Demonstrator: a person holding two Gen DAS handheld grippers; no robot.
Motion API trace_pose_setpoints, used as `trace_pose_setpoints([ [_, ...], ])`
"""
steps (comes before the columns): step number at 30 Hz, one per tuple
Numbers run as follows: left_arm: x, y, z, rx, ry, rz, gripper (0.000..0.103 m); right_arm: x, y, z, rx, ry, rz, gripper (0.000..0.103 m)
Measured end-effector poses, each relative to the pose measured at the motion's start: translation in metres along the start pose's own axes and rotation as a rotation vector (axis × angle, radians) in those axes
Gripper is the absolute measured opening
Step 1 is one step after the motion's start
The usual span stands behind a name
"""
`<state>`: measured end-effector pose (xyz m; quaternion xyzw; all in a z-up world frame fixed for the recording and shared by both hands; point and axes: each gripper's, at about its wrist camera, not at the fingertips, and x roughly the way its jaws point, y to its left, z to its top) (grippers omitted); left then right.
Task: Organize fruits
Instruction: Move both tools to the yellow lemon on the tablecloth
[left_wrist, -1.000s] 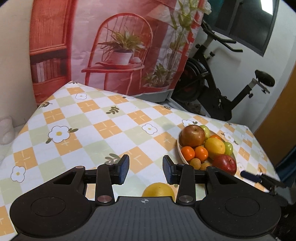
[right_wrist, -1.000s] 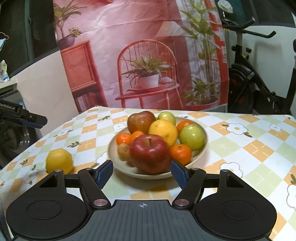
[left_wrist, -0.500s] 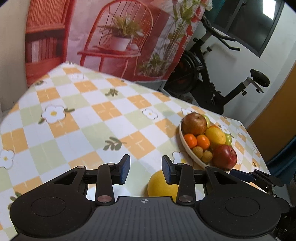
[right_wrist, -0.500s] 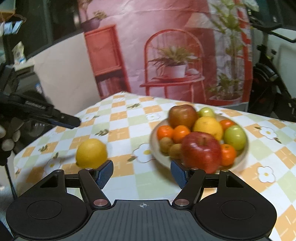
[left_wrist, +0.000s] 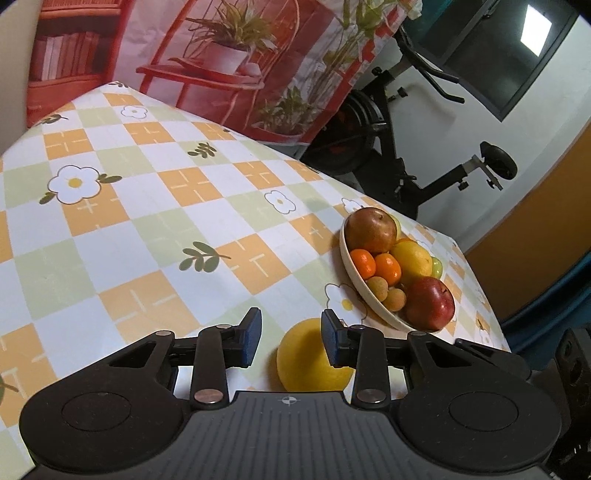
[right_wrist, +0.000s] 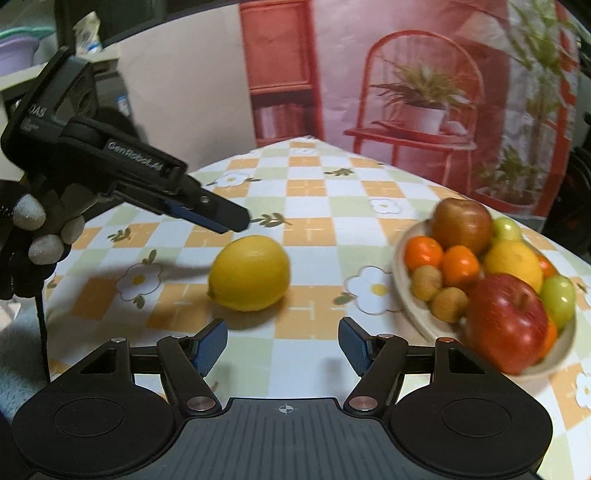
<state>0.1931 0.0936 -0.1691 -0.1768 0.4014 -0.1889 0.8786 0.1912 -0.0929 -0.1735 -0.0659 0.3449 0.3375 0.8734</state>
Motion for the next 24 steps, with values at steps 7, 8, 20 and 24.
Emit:
trace_pose_setpoints([
  [7,0.009,0.0,0.0,-0.01,0.028,-0.067,0.031,0.018,0.009,0.009,-0.051,0.027,0.036,0.06],
  [8,0.01,0.0,0.0,-0.014,0.033,-0.077,0.031,0.021,0.01,0.01,-0.056,0.03,0.04,0.059],
  [20,0.022,-0.009,-0.004,-0.023,0.059,-0.129,0.029,0.028,0.005,0.008,-0.007,0.021,0.059,0.059],
  [24,0.023,-0.009,-0.004,-0.027,0.058,-0.127,0.03,0.031,0.004,0.008,0.009,0.014,0.062,0.056],
])
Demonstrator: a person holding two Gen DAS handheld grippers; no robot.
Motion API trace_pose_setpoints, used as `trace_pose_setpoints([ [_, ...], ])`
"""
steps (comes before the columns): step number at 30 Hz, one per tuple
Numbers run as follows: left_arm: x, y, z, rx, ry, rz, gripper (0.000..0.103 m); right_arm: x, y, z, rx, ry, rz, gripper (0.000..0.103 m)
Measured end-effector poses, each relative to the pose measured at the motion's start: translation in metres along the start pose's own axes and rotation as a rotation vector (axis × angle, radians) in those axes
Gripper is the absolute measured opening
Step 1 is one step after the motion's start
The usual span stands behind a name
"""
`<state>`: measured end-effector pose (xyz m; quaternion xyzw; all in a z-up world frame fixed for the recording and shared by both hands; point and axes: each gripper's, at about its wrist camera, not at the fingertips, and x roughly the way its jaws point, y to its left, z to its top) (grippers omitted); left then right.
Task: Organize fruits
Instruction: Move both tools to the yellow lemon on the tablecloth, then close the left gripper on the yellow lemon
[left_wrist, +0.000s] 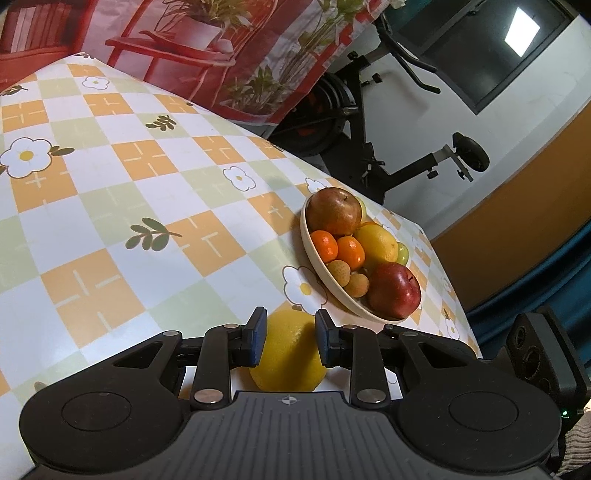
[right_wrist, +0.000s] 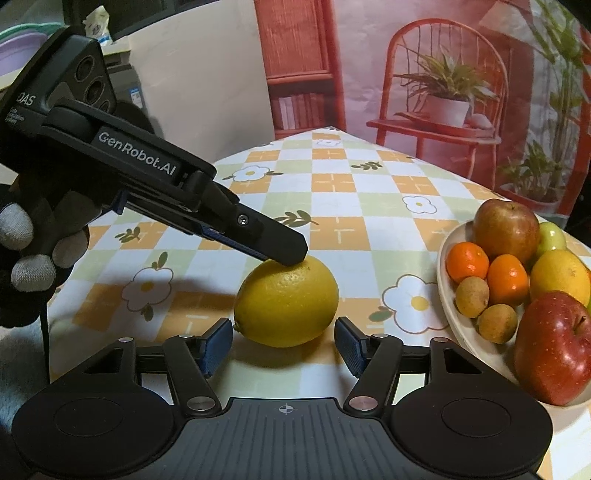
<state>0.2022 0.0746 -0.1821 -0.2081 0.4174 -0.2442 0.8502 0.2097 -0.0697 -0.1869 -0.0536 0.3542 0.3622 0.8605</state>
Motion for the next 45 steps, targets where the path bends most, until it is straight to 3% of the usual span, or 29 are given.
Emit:
trace_pose_setpoints([
  [13,-0.002,-0.009,0.002,-0.009,-0.005,-0.002,0.03,-0.013,-0.006,-0.003,0.042,-0.043,-0.003,0.054],
  [25,-0.014,-0.064,0.03,0.105,-0.06,0.03,0.027,-0.065,-0.019,0.018,0.032,-0.183,-0.028,0.051],
  [26,-0.014,-0.07,0.033,0.118,-0.063,0.026,0.026,-0.072,-0.022,0.023,0.034,-0.203,-0.031,0.045],
  [27,-0.015,-0.077,0.037,0.128,-0.07,0.011,0.025,-0.077,-0.024,0.028,0.035,-0.216,-0.037,0.024],
  [28,-0.015,-0.082,0.041,0.135,-0.08,-0.002,0.025,-0.082,-0.028,0.035,0.034,-0.223,-0.039,0.009],
  [29,-0.015,-0.089,0.044,0.148,-0.089,-0.008,0.025,-0.084,-0.031,0.041,0.032,-0.215,-0.036,0.005],
  [32,0.001,-0.098,0.052,0.212,-0.082,-0.009,0.024,-0.079,-0.041,0.048,0.018,-0.169,-0.058,0.009],
  [33,0.011,-0.093,0.053,0.187,-0.054,0.033,0.023,-0.073,-0.047,0.045,0.027,-0.13,-0.081,0.009],
  [35,0.021,-0.077,0.052,0.149,-0.038,0.045,0.022,-0.066,-0.055,0.036,0.046,-0.09,-0.089,0.009],
  [37,0.022,-0.057,0.048,0.083,-0.025,0.053,0.022,-0.067,-0.059,0.027,0.072,-0.086,-0.093,0.014],
  [42,0.027,-0.034,0.044,0.02,0.001,0.057,0.022,-0.058,-0.055,0.013,0.06,-0.053,-0.114,0.047],
  [45,0.035,-0.032,0.044,0.02,0.018,0.055,0.022,-0.045,-0.054,0.011,0.071,-0.029,-0.103,0.047],
])
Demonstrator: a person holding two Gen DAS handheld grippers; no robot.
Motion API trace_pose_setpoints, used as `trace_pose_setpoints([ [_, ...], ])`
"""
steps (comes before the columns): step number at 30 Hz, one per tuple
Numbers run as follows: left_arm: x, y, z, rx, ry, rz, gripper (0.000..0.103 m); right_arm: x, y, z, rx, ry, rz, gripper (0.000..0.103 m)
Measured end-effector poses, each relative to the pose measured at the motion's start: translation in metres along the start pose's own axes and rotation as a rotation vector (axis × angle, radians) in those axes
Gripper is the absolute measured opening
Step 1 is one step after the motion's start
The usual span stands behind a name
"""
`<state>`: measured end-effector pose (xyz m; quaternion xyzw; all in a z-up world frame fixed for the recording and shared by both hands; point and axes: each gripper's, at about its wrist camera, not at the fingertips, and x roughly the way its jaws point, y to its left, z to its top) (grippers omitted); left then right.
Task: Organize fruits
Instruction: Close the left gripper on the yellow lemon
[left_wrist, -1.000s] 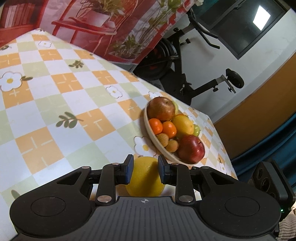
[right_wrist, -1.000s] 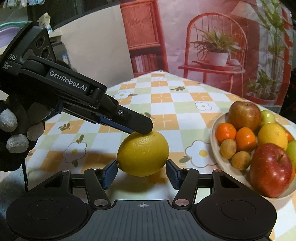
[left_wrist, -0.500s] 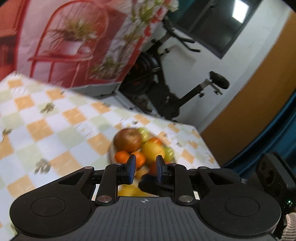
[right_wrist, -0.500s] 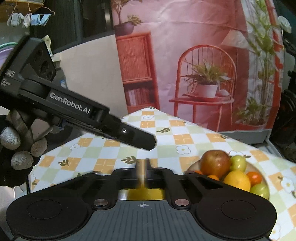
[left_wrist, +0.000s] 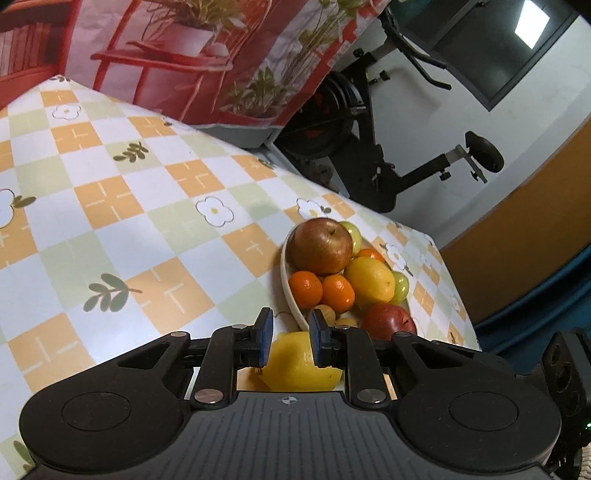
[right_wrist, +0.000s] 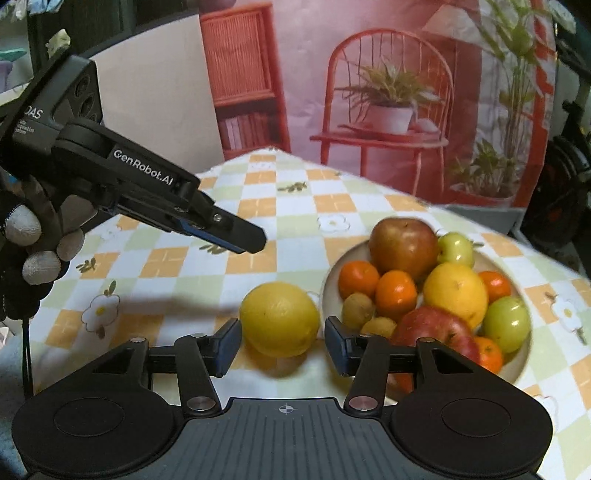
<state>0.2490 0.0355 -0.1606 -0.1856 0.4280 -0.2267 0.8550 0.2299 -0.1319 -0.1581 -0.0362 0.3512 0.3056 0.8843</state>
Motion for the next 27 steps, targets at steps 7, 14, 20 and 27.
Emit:
trace_pose_setpoints([
  [7,0.013,0.004,-0.005,0.015,0.041,-0.02,0.023,0.02,0.002,-0.008,0.018,0.038,0.007,0.051],
  [14,0.022,0.013,-0.008,-0.012,0.064,-0.063,0.028,0.03,-0.003,-0.01,0.046,0.05,0.021,0.054],
  [20,0.022,0.017,-0.013,-0.021,0.081,-0.109,0.032,0.035,-0.004,-0.016,0.069,0.041,0.023,0.054],
  [27,0.021,0.012,-0.018,-0.013,0.089,-0.138,0.033,0.032,-0.004,-0.02,0.088,0.022,0.028,0.052],
])
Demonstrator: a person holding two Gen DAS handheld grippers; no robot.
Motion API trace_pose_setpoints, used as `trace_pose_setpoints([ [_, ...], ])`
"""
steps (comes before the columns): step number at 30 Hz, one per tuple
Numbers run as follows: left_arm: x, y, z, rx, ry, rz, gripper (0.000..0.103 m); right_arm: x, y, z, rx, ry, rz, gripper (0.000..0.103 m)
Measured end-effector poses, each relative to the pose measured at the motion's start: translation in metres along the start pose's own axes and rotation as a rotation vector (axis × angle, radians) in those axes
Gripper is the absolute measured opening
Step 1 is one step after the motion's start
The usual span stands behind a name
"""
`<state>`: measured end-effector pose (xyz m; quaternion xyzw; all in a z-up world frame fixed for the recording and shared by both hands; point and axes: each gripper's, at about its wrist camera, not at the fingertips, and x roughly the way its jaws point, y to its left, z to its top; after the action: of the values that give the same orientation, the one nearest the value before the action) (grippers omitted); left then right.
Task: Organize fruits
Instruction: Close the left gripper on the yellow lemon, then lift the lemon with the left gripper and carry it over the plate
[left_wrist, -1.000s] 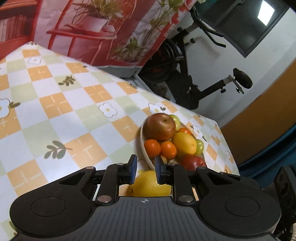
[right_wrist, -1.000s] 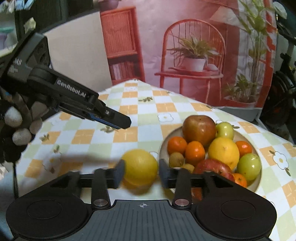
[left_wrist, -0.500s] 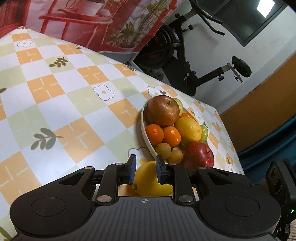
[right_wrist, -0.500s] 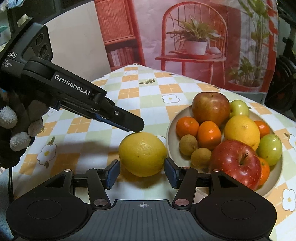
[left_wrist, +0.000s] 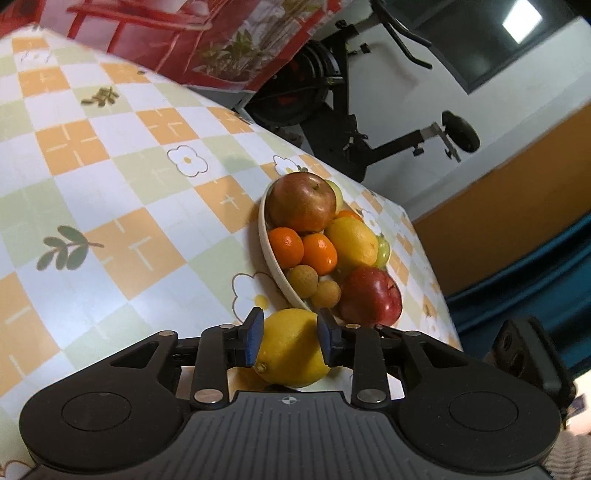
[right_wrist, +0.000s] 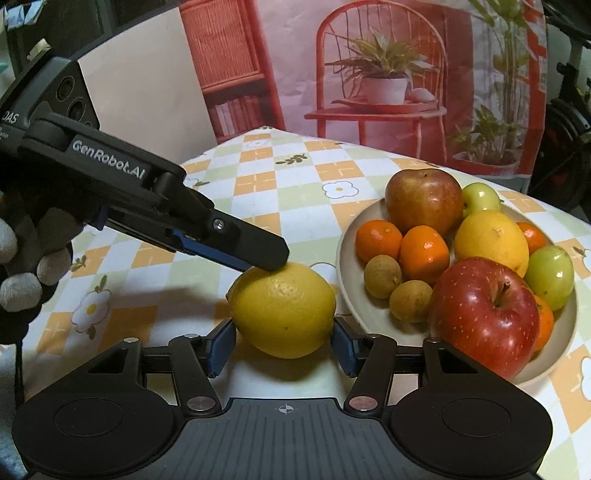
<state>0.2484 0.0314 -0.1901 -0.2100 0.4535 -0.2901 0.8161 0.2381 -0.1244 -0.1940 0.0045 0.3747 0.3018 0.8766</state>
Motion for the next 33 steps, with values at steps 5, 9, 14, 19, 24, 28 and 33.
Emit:
trace_pose_setpoints([
  [5,-0.008,-0.009,0.003,0.01,-0.028,-0.012,0.033,-0.014,0.001,0.001,-0.002,-0.047,-0.001,0.052],
  [9,-0.021,-0.028,0.012,0.052,-0.074,-0.006,0.033,-0.031,0.001,0.013,-0.011,-0.098,-0.003,0.052],
  [14,-0.042,-0.056,0.03,0.108,-0.139,-0.009,0.033,-0.057,0.0,0.038,-0.042,-0.172,-0.01,0.052],
  [19,-0.058,-0.092,0.054,0.191,-0.193,-0.011,0.033,-0.086,-0.005,0.069,-0.081,-0.244,-0.033,0.052],
  [24,-0.059,-0.116,0.074,0.237,-0.227,-0.034,0.033,-0.109,-0.017,0.097,-0.117,-0.287,-0.066,0.052],
  [28,-0.048,-0.123,0.083,0.251,-0.219,-0.043,0.033,-0.111,-0.03,0.109,-0.131,-0.278,-0.087,0.052],
  [33,-0.02,-0.109,0.081,0.234,-0.156,-0.046,0.033,-0.092,-0.047,0.099,-0.105,-0.216,-0.099,0.052],
])
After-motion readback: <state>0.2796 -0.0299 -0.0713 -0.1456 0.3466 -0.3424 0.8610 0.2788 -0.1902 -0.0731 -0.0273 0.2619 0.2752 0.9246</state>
